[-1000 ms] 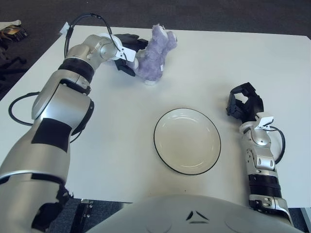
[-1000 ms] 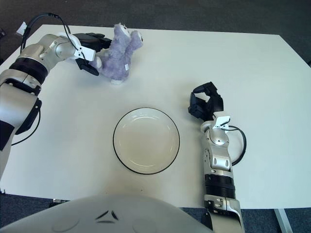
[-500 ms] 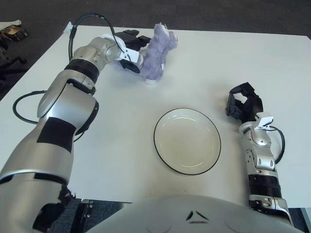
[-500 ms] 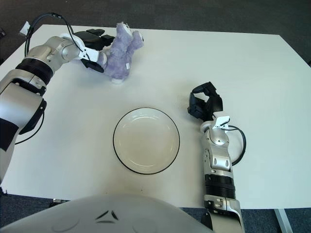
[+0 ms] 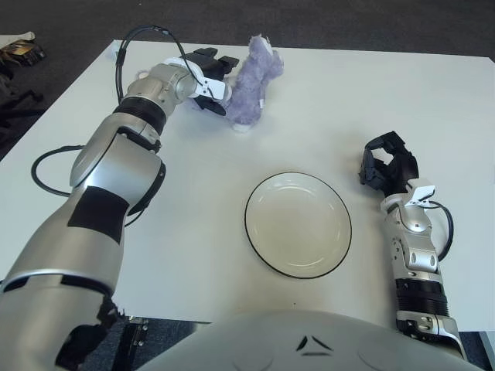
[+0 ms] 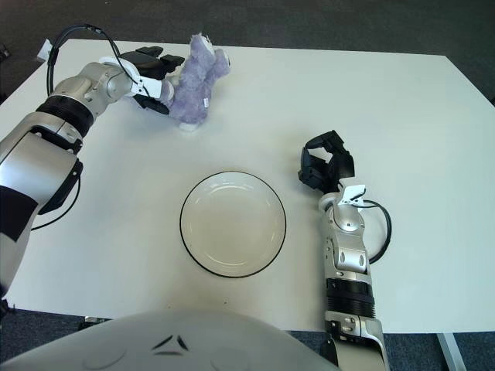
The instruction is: Put the doll into the plate.
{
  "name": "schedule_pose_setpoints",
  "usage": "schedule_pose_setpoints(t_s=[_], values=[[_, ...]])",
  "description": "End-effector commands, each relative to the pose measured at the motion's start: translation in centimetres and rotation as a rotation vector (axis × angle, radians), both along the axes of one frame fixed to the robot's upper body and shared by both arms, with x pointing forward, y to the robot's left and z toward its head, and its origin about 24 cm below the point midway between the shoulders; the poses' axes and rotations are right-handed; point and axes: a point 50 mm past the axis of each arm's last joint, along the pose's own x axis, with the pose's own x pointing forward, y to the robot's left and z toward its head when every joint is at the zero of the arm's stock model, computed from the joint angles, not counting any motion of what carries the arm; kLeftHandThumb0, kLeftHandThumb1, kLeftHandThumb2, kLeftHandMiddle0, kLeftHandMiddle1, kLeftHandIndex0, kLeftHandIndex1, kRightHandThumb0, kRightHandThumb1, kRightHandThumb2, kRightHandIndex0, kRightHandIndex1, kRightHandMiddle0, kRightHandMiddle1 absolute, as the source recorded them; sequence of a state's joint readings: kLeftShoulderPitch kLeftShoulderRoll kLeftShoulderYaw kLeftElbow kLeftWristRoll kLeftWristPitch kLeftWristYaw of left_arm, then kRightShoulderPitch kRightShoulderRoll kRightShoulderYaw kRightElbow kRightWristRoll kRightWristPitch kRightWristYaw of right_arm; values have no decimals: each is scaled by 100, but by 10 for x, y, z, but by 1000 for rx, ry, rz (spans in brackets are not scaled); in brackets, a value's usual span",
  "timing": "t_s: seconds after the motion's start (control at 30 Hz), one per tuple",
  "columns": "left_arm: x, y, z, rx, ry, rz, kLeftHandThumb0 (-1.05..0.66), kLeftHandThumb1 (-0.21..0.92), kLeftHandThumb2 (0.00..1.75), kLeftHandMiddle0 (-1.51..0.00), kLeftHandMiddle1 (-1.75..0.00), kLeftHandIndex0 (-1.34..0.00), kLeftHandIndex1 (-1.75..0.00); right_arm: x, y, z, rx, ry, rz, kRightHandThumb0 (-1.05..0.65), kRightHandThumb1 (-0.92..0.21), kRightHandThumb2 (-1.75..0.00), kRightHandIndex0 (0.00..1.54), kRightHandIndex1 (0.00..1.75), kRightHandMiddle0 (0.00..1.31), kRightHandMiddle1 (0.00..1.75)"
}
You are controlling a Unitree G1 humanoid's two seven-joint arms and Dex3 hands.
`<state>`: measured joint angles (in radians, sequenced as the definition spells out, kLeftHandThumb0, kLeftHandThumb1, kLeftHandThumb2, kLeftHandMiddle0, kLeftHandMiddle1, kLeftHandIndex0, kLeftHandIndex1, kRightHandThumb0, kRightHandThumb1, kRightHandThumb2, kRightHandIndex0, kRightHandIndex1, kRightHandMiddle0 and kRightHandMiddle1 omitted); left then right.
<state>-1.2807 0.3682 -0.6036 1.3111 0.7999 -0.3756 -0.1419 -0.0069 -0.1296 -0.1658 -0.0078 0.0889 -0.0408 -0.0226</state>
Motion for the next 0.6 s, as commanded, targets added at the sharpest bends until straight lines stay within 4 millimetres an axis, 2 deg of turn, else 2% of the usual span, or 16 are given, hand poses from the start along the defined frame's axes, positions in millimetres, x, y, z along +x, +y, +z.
schedule_pose_setpoints(t_s=[0.0, 0.33, 0.43, 0.5, 0.57], values=[[2, -3, 1, 23, 8, 24, -89, 66, 40, 0, 0, 0, -11, -14, 1, -27, 20, 135, -5, -41, -57, -100, 123, 175, 42, 175], [0, -6, -8, 22, 77, 38, -86, 57, 52, 0, 0, 0, -10, -14, 2, -26, 22, 142, -1, -42, -56, -102, 125, 175, 43, 175], [-1, -7, -13, -47, 182, 53, -77, 41, 70, 0, 0, 0, -16, -14, 2, -26, 27, 142, 5, -42, -54, -104, 124, 175, 44, 175], [-2, -7, -13, -83, 245, 65, -74, 35, 78, 0, 0, 0, -20, -14, 3, -25, 30, 138, 7, -42, -54, -104, 124, 175, 45, 175], [-3, -7, -15, -112, 309, 75, -62, 25, 89, -1, 0, 0, -25, -14, 3, -25, 33, 134, 9, -42, -53, -105, 123, 175, 45, 175]])
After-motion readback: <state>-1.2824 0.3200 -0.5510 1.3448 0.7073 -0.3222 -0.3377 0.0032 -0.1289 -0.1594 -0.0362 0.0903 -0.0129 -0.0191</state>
